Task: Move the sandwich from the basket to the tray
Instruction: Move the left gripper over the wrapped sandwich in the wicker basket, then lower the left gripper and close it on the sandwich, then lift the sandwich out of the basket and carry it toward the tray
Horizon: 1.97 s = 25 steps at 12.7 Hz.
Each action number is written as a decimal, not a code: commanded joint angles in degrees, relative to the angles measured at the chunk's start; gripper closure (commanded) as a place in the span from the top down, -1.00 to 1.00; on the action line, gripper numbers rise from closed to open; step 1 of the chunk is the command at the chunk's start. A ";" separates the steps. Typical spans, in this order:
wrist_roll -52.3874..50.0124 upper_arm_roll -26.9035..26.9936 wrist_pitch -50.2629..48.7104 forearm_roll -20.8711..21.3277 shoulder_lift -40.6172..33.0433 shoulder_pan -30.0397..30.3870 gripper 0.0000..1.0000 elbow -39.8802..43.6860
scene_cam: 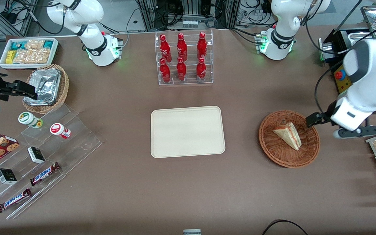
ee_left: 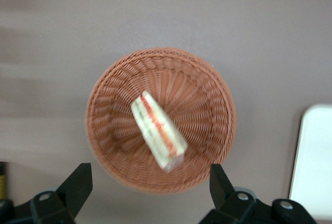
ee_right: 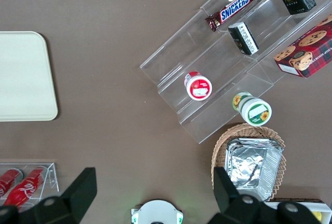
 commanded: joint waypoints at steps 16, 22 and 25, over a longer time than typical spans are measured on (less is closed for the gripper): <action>-27.84 0.20 23.31 1.74 10.67 -2.27 0.48 -16.71; -27.49 0.99 17.91 1.83 6.82 -2.70 -1.00 -14.44; -27.58 0.29 1.23 3.23 4.52 -4.71 -1.00 -4.44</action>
